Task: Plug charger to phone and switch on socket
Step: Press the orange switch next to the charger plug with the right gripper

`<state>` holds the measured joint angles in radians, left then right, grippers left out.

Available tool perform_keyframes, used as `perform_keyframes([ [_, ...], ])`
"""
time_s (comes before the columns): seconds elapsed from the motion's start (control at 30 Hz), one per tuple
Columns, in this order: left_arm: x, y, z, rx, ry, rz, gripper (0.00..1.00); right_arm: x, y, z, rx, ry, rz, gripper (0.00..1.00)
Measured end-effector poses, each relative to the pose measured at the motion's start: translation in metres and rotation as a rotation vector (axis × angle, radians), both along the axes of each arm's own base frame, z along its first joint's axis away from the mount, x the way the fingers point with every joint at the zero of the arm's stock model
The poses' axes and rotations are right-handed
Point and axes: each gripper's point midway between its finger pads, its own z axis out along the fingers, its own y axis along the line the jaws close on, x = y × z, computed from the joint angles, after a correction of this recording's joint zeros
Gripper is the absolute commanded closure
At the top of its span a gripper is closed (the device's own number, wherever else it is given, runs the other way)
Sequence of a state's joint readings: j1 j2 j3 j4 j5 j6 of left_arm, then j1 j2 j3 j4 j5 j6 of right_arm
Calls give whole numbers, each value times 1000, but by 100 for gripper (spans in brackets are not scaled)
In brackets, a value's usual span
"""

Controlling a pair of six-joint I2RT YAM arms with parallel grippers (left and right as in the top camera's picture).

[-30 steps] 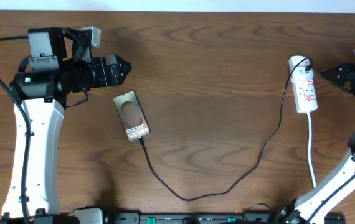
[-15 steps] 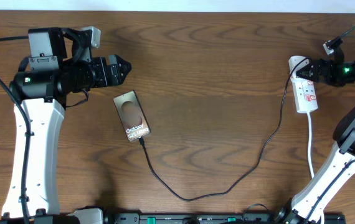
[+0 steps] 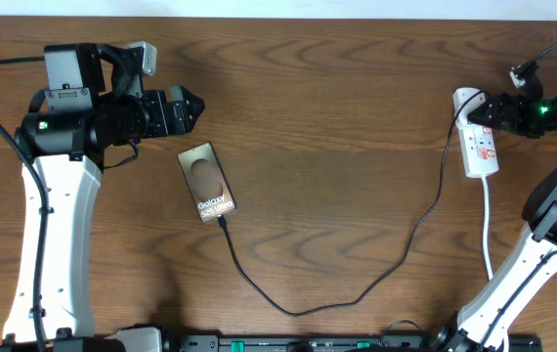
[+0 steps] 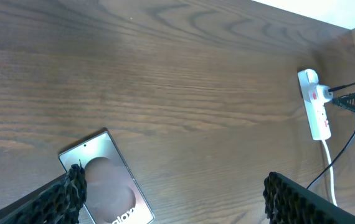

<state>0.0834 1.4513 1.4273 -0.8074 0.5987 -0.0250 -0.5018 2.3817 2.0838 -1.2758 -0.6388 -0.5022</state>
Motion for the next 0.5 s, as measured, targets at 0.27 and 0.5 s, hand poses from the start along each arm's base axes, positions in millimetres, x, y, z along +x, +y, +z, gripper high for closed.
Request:
perform_keyframes([
  [0.27, 0, 0, 0, 0, 0, 0, 10, 4, 12, -7, 1, 25, 8, 1],
  [0.5, 0, 0, 0, 0, 3, 0, 10, 4, 13, -14, 25, 56, -24, 1],
])
